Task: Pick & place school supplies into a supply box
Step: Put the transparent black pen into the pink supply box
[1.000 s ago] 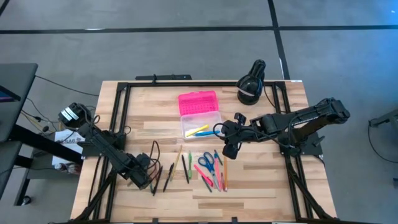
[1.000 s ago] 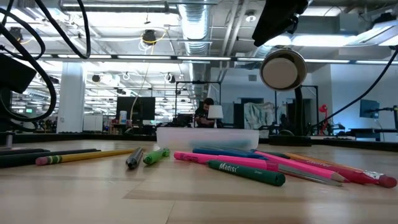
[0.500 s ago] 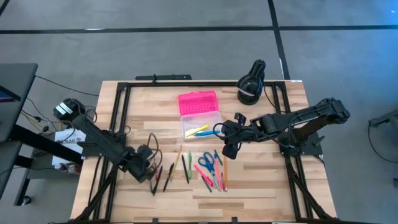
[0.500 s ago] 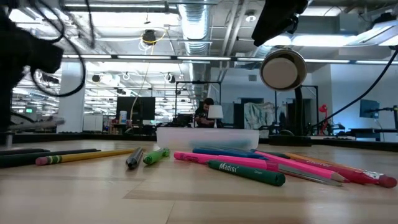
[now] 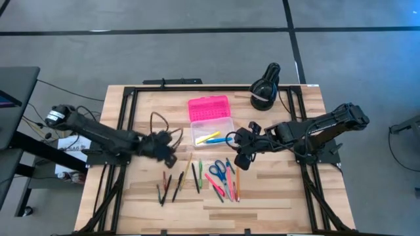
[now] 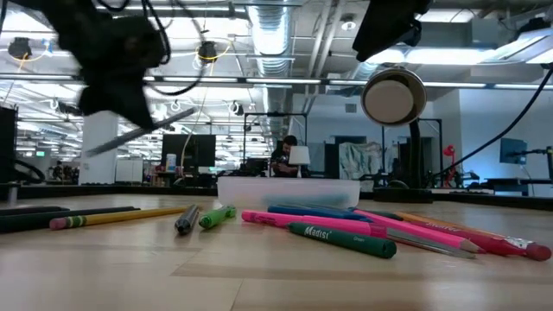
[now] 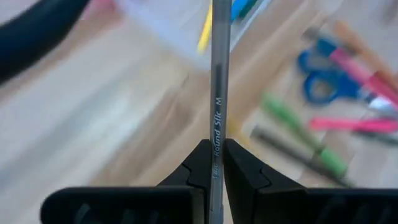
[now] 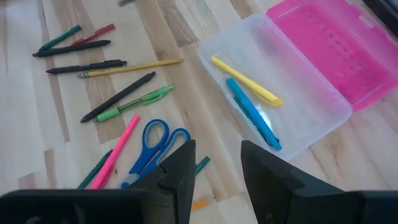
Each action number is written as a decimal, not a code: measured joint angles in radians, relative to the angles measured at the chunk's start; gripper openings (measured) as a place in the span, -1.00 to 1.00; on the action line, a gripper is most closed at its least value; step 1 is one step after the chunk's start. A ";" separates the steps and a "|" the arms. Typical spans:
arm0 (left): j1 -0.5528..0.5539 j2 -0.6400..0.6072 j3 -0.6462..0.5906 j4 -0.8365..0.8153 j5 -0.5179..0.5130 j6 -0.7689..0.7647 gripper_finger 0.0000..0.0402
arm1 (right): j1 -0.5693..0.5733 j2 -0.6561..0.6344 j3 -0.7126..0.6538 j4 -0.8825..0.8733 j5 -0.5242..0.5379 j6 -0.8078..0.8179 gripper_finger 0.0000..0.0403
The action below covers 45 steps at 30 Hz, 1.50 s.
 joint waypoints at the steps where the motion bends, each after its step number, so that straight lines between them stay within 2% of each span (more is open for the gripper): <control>1: 0.037 0.000 0.000 0.051 0.019 0.058 -0.91 | 0.004 0.000 0.000 0.000 0.000 0.012 -0.40; 7: 0.242 0.016 0.001 0.279 0.159 0.303 -0.91 | 0.028 0.000 0.000 -0.001 0.001 0.072 -0.40; 11: 0.339 0.041 0.002 0.356 0.249 0.412 -0.91 | 0.045 0.000 0.000 -0.007 0.003 0.110 -0.40; 16: 0.404 0.106 0.002 0.459 0.343 0.504 -0.91 | 0.063 0.000 0.000 -0.014 0.003 0.135 -0.40; 22: 0.436 0.220 0.004 0.603 0.400 0.518 -0.91 | 0.064 0.000 0.000 -0.015 0.004 0.145 -0.40; 26: 0.457 0.285 0.039 0.600 0.433 0.539 -0.91 | 0.063 0.000 0.000 -0.015 0.004 0.146 -0.40; 32: 0.465 0.385 0.157 0.566 0.456 0.648 -0.91 | 0.060 0.000 0.000 -0.015 0.004 0.145 -0.40; 39: 0.483 0.543 0.341 0.351 0.467 0.786 -0.91 | 0.063 0.000 0.000 -0.020 0.004 0.164 -0.40; 45: 0.482 0.628 0.485 0.161 0.375 0.852 -0.91 | 0.087 0.000 0.000 -0.050 0.004 0.227 -0.40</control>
